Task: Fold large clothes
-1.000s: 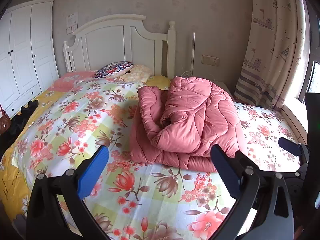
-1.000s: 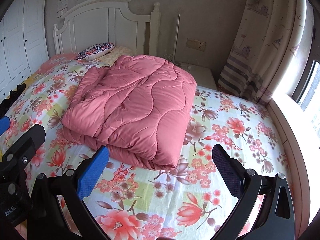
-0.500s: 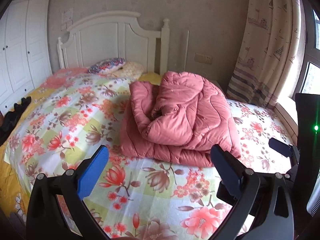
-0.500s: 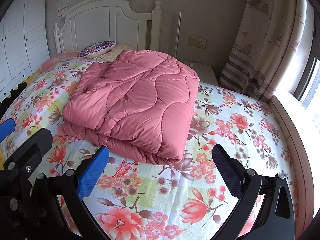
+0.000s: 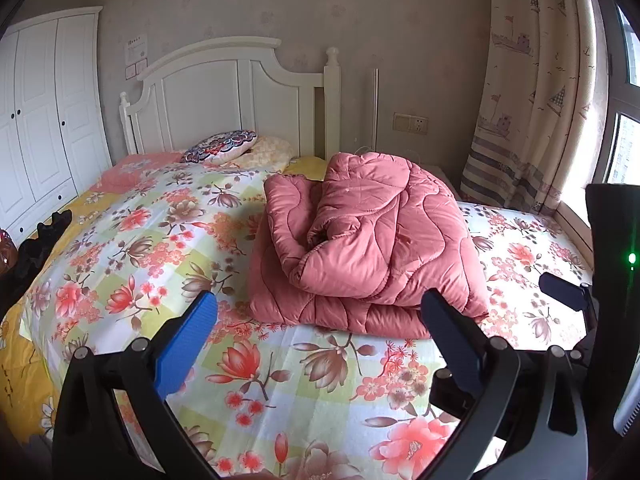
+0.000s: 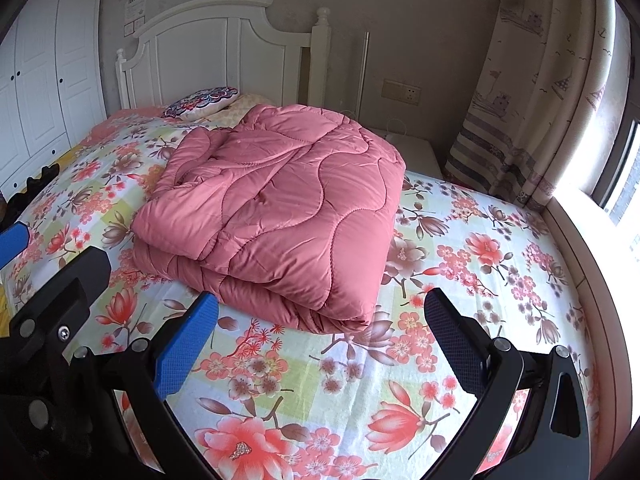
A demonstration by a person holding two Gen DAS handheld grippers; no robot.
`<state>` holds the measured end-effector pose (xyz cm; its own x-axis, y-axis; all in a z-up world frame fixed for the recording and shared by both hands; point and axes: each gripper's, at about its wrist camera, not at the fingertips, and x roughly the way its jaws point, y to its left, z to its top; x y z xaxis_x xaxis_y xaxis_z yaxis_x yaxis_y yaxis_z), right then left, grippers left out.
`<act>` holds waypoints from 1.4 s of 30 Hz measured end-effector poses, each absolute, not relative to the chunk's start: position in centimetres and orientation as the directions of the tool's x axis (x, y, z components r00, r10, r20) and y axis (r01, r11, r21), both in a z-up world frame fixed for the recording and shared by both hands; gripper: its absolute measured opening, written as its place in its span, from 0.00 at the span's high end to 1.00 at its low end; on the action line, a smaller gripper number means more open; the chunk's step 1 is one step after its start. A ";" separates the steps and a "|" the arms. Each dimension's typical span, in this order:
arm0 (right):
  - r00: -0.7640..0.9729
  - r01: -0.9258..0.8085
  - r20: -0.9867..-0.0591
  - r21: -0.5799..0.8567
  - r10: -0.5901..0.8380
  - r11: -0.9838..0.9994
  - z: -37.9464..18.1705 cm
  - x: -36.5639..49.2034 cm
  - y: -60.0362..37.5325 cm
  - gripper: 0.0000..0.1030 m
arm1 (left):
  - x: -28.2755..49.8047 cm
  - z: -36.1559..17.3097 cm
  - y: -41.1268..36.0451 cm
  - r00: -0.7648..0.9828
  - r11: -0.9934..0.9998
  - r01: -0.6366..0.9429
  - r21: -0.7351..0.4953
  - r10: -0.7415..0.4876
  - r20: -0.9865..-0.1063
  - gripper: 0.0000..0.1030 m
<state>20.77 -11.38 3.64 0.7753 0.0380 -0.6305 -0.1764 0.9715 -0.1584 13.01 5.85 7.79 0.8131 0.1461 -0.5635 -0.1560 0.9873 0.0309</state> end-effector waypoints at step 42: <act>0.744 -0.143 -0.668 -0.172 -0.009 0.975 2.9 21.5 -11.6 0.04 | 14.1 6.6 6.7 0.765 0.988 -0.154 -0.013 0.111 -0.634 0.02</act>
